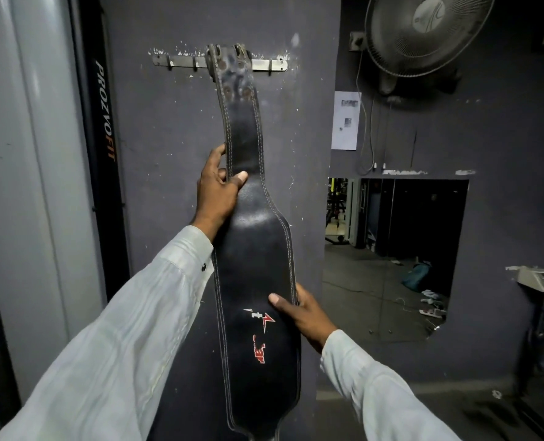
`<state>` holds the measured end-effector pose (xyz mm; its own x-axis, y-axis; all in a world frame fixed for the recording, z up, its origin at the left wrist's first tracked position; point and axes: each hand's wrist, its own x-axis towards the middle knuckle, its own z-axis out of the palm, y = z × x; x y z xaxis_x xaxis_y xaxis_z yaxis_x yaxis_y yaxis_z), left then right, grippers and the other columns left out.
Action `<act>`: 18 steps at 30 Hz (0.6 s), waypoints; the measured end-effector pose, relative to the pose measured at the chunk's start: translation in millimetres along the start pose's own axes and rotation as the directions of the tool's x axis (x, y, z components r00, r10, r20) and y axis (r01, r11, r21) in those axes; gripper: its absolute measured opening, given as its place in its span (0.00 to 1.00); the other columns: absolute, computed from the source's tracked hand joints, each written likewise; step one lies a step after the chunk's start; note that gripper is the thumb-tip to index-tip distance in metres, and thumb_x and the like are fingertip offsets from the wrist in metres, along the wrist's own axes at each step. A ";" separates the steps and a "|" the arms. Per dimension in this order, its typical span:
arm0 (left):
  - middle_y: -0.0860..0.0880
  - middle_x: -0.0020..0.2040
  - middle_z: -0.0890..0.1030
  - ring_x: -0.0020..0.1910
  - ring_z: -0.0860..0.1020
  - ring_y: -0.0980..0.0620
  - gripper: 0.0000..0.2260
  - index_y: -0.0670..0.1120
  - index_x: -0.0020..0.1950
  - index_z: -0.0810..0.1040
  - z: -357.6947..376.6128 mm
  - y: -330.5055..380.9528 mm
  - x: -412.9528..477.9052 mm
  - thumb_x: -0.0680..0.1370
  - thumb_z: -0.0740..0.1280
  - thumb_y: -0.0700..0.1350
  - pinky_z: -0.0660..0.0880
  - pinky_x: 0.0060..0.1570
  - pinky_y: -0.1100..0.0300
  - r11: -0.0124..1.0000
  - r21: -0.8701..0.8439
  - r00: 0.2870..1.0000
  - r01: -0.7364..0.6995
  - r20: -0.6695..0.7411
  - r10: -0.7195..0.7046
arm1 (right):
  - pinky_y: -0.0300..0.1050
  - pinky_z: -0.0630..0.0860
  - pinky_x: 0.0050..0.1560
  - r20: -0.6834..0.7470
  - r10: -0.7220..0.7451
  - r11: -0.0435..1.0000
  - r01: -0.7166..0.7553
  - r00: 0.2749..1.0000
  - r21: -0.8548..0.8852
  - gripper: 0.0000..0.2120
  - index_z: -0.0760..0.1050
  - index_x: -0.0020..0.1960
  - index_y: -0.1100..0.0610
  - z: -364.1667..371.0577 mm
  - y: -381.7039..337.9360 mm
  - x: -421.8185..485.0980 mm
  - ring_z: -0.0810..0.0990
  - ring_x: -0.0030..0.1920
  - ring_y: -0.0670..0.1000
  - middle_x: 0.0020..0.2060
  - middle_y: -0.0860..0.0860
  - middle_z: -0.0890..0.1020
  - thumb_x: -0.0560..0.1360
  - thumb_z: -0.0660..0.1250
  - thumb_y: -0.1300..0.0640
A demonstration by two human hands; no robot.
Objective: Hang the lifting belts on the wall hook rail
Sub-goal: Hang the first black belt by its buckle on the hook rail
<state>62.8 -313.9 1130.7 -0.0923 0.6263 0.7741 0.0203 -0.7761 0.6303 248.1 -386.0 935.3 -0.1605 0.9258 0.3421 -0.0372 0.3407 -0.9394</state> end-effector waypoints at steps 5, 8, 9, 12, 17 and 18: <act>0.44 0.54 0.85 0.53 0.84 0.46 0.25 0.51 0.71 0.69 -3.3 -2.7 -11.2 0.76 0.68 0.37 0.77 0.62 0.44 1.000 -0.007 0.996 0.022 0.087 -0.022 | 0.51 0.78 0.63 -0.023 0.070 0.996 -0.071 0.997 -0.049 0.19 0.77 0.63 0.55 1.3 11.4 -2.4 0.81 0.62 0.54 0.60 0.53 0.83 0.75 0.72 0.50; 0.46 0.57 0.84 0.55 0.83 0.48 0.24 0.56 0.68 0.70 3.8 -4.1 -25.5 0.76 0.68 0.36 0.76 0.63 0.43 0.999 -0.019 0.985 0.026 0.172 -0.023 | 0.51 0.77 0.65 -0.204 -0.084 0.996 0.084 0.975 -0.011 0.18 0.75 0.64 0.52 1.7 -46.0 31.0 0.81 0.61 0.52 0.61 0.53 0.82 0.76 0.71 0.50; 0.46 0.59 0.83 0.58 0.82 0.48 0.25 0.56 0.69 0.70 7.6 -4.2 -32.0 0.77 0.68 0.36 0.76 0.64 0.44 1.000 -0.004 0.981 0.023 0.193 -0.022 | 0.50 0.77 0.64 -0.176 -0.147 0.989 0.140 0.973 -0.051 0.18 0.74 0.65 0.53 4.9 -68.3 42.7 0.81 0.61 0.51 0.61 0.53 0.82 0.77 0.70 0.52; 0.47 0.66 0.78 0.65 0.78 0.49 0.27 0.51 0.74 0.68 13.8 -2.5 -37.8 0.76 0.67 0.37 0.72 0.69 0.46 0.998 0.063 0.979 -0.030 0.205 0.016 | 0.56 0.77 0.61 -0.125 -0.212 0.976 0.203 0.969 -0.080 0.13 0.73 0.62 0.57 16.8 -101.9 69.3 0.82 0.56 0.59 0.57 0.60 0.82 0.78 0.68 0.61; 0.50 0.70 0.71 0.69 0.71 0.53 0.33 0.52 0.78 0.61 -12.3 7.5 -41.9 0.76 0.71 0.41 0.66 0.71 0.59 0.936 0.348 0.889 -0.056 0.445 -0.112 | 0.49 0.77 0.47 -0.209 -0.283 0.959 0.281 0.936 -0.039 0.08 0.73 0.54 0.53 12.1 -122.2 78.5 0.80 0.43 0.57 0.44 0.61 0.81 0.79 0.66 0.64; 0.53 0.70 0.72 0.68 0.73 0.55 0.33 0.52 0.77 0.63 -20.8 5.7 -50.3 0.76 0.72 0.40 0.67 0.69 0.62 0.959 0.280 0.850 0.041 0.496 -0.181 | 0.47 0.77 0.45 -0.215 -0.287 0.958 0.284 0.933 -0.047 0.08 0.73 0.53 0.52 12.4 -128.6 81.6 0.80 0.42 0.56 0.43 0.60 0.81 0.79 0.66 0.64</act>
<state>46.9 -351.4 1094.1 0.4112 0.7089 0.5730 0.2943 -0.6982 0.6526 227.6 -356.3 1083.8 0.0729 0.8015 0.5935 -0.0346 0.5967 -0.8017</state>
